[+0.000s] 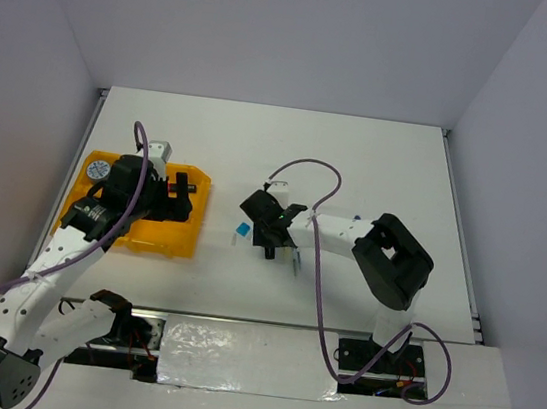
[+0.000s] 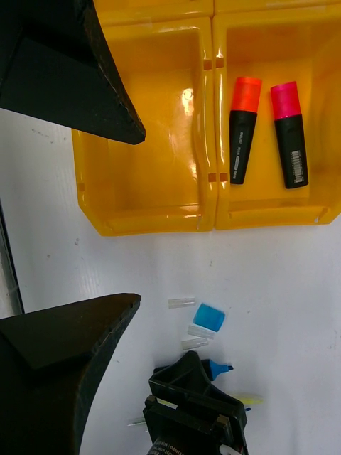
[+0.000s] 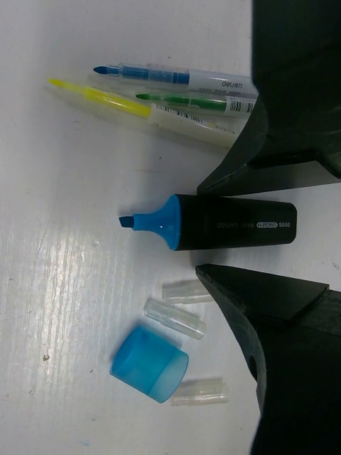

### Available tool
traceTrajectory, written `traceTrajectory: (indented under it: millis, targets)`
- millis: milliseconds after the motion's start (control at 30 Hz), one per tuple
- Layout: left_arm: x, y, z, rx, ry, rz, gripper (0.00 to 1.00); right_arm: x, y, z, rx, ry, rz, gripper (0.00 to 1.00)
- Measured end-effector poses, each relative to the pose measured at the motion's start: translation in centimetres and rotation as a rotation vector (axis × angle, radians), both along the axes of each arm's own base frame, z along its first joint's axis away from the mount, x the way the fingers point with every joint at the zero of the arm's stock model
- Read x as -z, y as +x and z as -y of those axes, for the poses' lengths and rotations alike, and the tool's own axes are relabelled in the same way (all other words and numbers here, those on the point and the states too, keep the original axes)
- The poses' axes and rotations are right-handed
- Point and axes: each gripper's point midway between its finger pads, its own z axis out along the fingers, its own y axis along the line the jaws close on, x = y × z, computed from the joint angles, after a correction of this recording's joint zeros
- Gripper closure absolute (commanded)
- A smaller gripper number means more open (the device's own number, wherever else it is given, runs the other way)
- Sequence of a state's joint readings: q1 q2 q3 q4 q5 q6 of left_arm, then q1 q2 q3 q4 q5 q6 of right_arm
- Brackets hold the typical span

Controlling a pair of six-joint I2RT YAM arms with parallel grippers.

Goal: Sort the stationery into containers
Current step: Pick up the pen from the center of the board.

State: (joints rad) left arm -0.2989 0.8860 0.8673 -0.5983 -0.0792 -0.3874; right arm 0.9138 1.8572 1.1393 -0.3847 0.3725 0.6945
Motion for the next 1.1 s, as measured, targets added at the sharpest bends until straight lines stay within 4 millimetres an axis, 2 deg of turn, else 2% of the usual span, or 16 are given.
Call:
traceTrajectory:
  millis: [267, 400, 533, 633, 667, 767, 833, 933, 1000, 1100]
  targets:
    - [0.0, 0.0, 0.1, 0.005, 0.001, -0.001, 0.01, -0.1, -0.2, 0.0, 0.008, 0.003, 0.003, 0.49]
    - [0.0, 0.0, 0.2, 0.006, 0.001, -0.001, 0.01, 0.0, -0.7, 0.2, 0.004, -0.007, 0.004, 0.55]
    - [0.0, 0.0, 0.2, 0.006, 0.001, -0.001, 0.01, 0.0, -0.9, 0.3, 0.006, -0.014, 0.006, 0.56]
    - [0.1, 0.0, 0.2, 0.004, -0.001, -0.007, 0.01, 0.0, -1.1, 0.3, 0.004, -0.022, 0.008, 0.66]
    - [0.3, 0.0, 0.2, 0.003, -0.002, -0.011, 0.01, 0.0, -1.1, 0.3, 0.003, -0.026, 0.009, 0.73]
    - [0.8, 0.2, 0.5, 0.001, -0.007, -0.038, 0.01, 0.0, -1.3, 0.2, 0.002, -0.028, 0.01, 0.83]
    - [1.1, 0.3, 0.8, -0.004, -0.019, -0.059, 0.01, 0.0, -1.3, 0.2, 0.001, -0.031, 0.01, 0.84]
    - [1.1, 0.8, 2.0, 0.006, -0.034, -0.088, 0.01, -0.1, -1.7, 0.4, -0.005, -0.04, 0.002, 0.85]
    - [0.9, 1.3, 3.5, 0.029, -0.043, -0.101, 0.01, -1.1, -2.1, 0.7, -0.015, -0.041, 0.0, 0.85]
    - [0.7, 1.9, 6.6, 0.082, -0.05, -0.104, 0.03, -4.9, -2.4, 0.9, -0.025, 0.015, 0.046, 0.85]
